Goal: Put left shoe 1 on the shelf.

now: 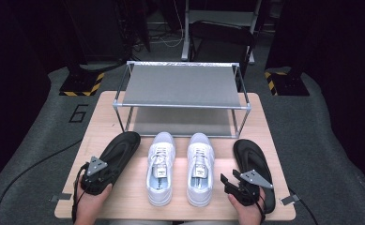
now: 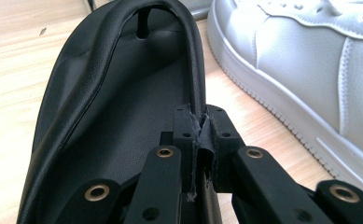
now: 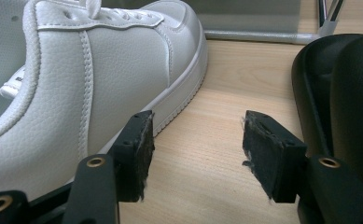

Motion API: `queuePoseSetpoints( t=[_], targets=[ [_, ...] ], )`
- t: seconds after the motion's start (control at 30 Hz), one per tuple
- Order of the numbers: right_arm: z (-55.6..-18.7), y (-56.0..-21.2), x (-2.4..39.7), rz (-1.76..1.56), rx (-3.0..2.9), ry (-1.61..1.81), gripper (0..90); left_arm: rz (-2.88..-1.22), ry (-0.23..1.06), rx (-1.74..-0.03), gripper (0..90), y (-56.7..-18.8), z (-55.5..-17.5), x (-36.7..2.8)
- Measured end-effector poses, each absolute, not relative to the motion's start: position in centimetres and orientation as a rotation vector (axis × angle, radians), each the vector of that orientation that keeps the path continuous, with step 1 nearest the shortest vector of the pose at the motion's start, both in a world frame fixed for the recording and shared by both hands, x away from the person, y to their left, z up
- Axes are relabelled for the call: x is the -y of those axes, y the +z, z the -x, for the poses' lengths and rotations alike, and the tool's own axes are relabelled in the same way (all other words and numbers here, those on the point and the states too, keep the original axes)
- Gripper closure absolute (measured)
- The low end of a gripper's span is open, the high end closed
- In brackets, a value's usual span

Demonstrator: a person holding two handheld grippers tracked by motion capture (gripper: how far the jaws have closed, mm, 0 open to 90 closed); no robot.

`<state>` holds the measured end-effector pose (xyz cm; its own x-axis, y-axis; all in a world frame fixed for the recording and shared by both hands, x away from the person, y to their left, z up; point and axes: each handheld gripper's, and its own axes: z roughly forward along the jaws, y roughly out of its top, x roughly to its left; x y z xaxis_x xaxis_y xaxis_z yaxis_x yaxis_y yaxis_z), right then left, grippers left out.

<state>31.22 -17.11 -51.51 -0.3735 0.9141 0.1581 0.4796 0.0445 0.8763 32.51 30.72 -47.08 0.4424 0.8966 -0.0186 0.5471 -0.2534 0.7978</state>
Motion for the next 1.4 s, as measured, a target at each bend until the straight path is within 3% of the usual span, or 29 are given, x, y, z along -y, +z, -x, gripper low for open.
queuePoseSetpoints(
  t=[1.4],
  targets=[
    [-31.4,-51.7,17.1,-1.405,-1.885,1.293,42.9,-1.935,0.629,-1.179,83.8,-45.9,-41.8,-24.2]
  ],
)
